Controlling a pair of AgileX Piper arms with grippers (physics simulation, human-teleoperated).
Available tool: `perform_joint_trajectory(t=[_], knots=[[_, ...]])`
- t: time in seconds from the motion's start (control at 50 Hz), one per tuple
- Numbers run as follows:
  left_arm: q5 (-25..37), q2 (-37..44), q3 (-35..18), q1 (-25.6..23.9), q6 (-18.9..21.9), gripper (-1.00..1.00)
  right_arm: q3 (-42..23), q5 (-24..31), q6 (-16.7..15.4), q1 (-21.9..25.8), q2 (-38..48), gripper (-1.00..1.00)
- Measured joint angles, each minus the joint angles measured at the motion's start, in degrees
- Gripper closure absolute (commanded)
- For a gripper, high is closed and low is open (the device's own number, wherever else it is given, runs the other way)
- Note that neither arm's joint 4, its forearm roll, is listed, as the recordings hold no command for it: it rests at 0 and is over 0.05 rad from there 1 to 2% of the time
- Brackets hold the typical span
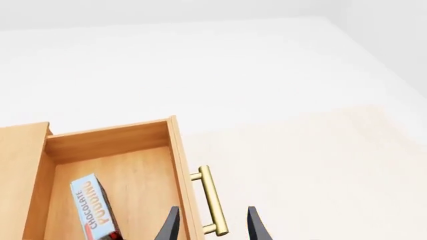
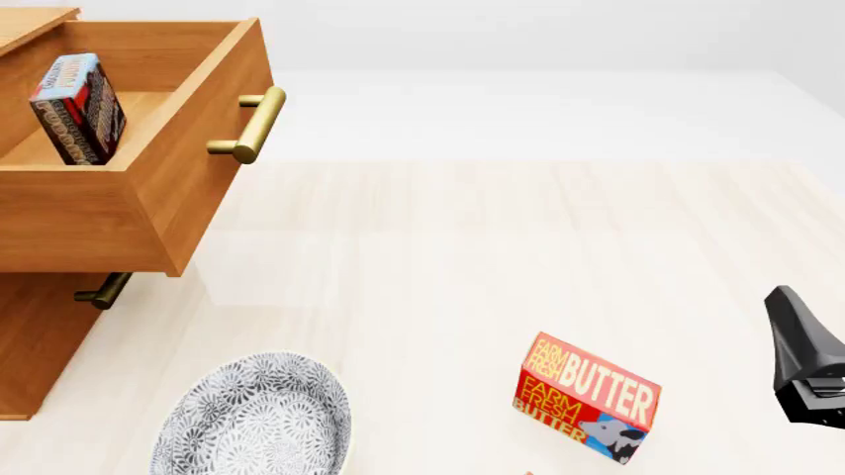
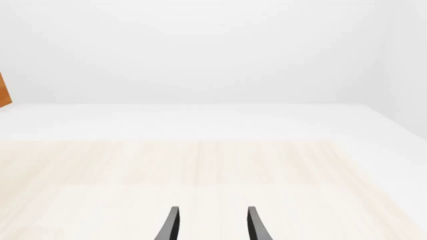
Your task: Put the chocolate pudding in the top drawer of the cabinet and close it.
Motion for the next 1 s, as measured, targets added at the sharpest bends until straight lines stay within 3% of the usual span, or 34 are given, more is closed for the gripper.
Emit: perform_joint_trajectory(t=[0.6, 1.0], knots=[[-4.24, 7.4, -1.57, -11.62, -6.01, -1.0, 0.0, 0.0, 0.0, 0.0, 0.01, -1.0], [-5.52, 13.82, -2.63, -16.53, -10.25, -1.0, 0.0, 0.0, 0.0, 0.0, 0.01, -1.0]])
